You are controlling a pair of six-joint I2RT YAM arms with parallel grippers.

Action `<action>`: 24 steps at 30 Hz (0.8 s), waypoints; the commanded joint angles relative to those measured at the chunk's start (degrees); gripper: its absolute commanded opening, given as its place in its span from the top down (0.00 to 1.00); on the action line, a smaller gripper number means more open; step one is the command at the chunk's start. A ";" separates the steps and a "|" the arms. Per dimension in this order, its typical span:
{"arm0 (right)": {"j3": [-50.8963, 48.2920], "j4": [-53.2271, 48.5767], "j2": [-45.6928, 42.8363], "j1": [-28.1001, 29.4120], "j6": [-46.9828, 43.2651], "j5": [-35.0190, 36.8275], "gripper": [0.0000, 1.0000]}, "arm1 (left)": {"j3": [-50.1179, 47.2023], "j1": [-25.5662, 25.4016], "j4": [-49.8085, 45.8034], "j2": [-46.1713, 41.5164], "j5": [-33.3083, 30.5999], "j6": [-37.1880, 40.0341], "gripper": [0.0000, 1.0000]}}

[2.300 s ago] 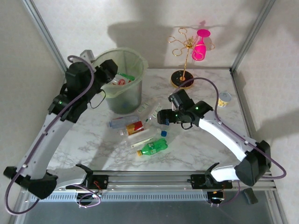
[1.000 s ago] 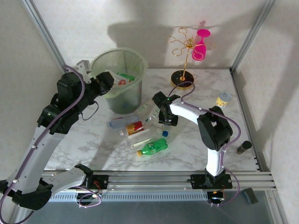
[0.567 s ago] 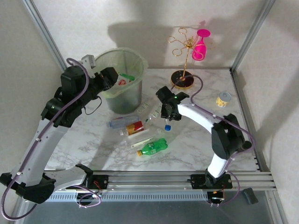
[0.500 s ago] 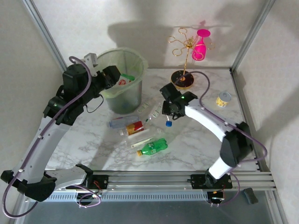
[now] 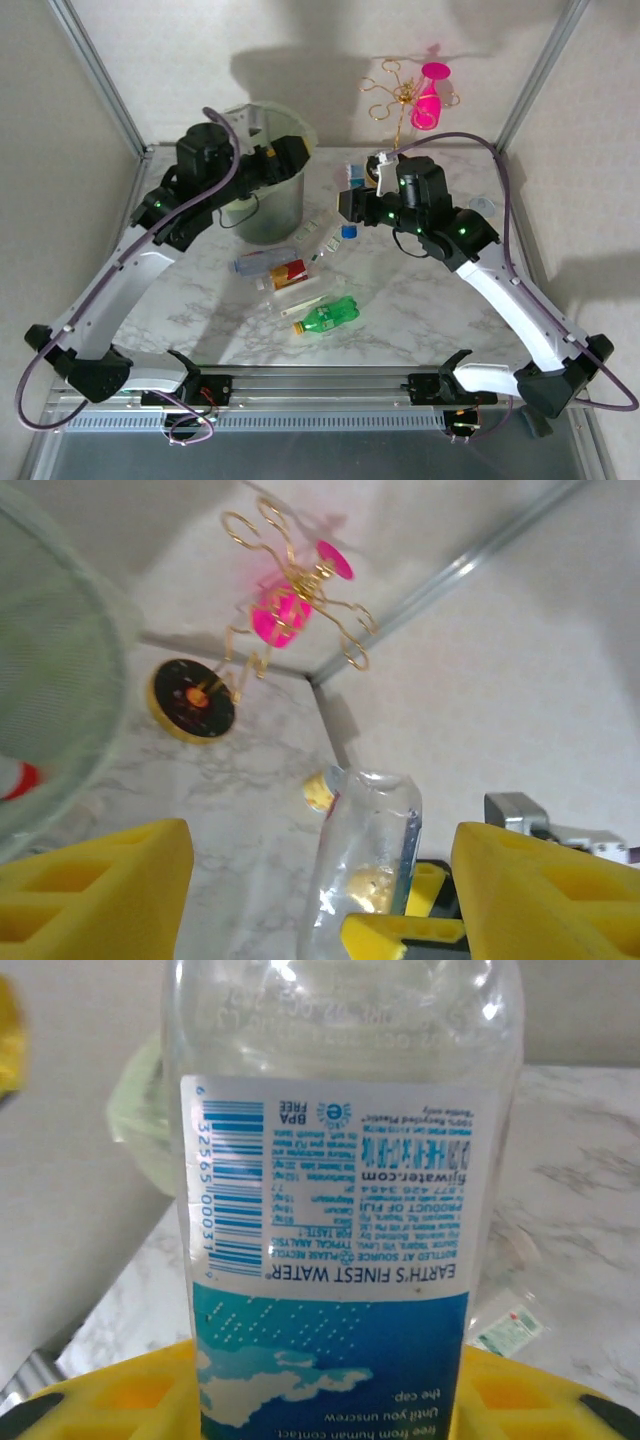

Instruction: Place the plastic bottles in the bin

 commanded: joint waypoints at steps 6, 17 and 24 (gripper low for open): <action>0.15 3.28 -2.23 0.57 -5.03 -7.80 0.54 | 8.45 -5.98 -2.29 6.83 4.82 2.86 0.21; 1.53 2.79 -1.88 0.55 -5.39 -7.01 0.54 | 10.40 -7.17 -5.74 10.57 4.33 3.95 0.26; 1.80 3.04 -1.20 0.56 -5.24 -6.05 0.53 | 10.31 -8.46 -4.89 11.46 2.85 4.07 0.45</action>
